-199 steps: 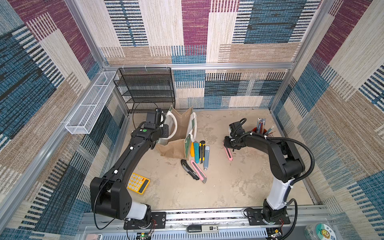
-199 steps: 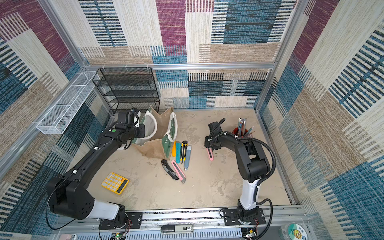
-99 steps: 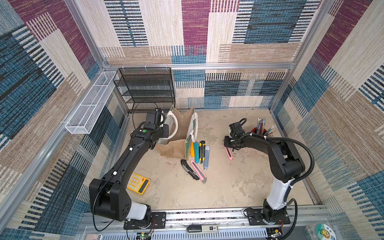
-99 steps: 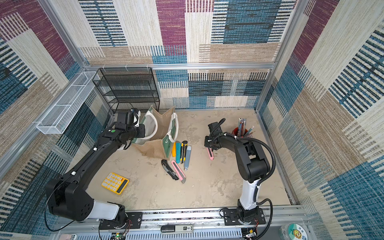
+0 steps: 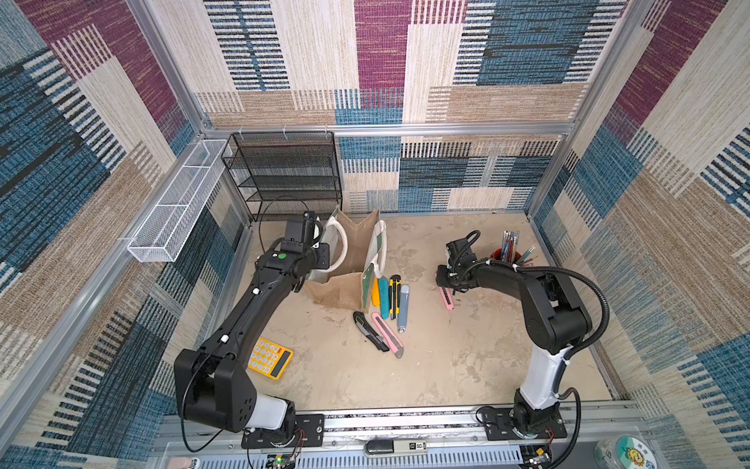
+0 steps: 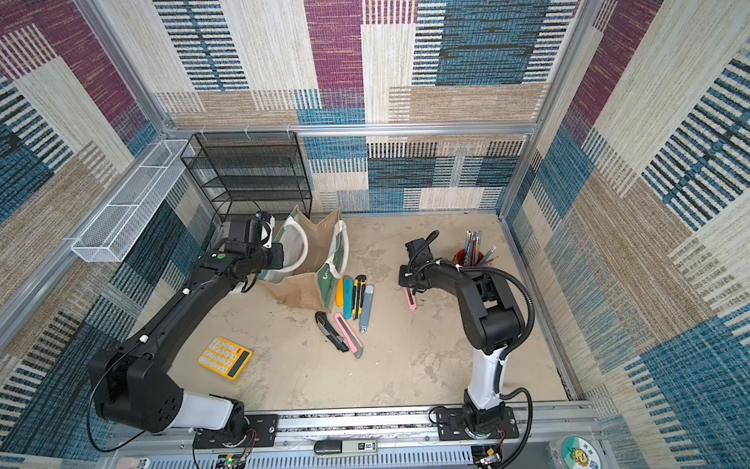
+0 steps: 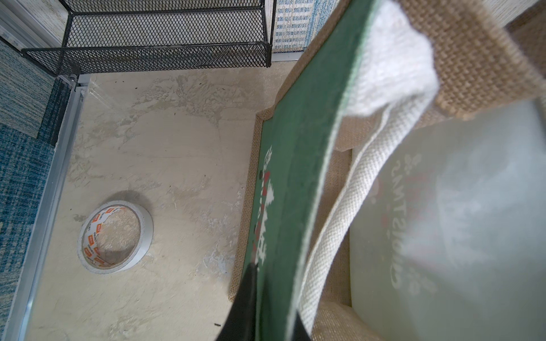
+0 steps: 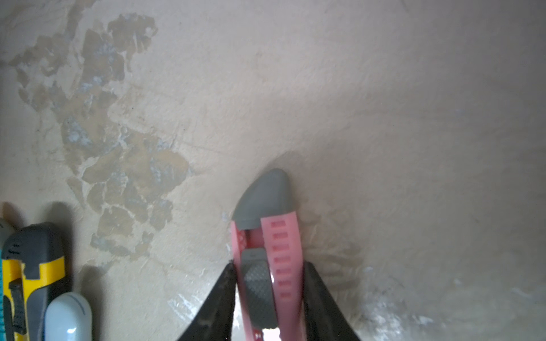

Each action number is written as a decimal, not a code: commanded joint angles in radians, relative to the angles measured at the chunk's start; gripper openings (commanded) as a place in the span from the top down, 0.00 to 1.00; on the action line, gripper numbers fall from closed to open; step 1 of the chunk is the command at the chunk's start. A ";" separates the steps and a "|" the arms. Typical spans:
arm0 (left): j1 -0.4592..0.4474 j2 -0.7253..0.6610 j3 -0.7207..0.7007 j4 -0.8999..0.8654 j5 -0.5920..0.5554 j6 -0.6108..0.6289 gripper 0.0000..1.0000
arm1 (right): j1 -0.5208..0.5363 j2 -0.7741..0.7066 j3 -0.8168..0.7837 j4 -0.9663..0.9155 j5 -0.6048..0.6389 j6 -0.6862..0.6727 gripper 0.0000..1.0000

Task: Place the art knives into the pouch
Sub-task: Pick up the utility knife at the center of the board.

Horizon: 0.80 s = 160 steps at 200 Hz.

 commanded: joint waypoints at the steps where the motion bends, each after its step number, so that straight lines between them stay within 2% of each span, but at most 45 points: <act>1: 0.000 0.001 0.002 0.030 0.009 -0.004 1.00 | 0.000 0.014 -0.011 -0.121 0.067 -0.009 0.61; 78: 0.000 0.010 0.006 0.031 0.014 -0.001 1.00 | 0.002 0.057 0.022 -0.142 0.083 -0.021 0.61; 160: -0.001 0.003 0.006 0.030 0.015 -0.001 1.00 | 0.021 0.070 0.047 -0.138 0.095 -0.020 0.78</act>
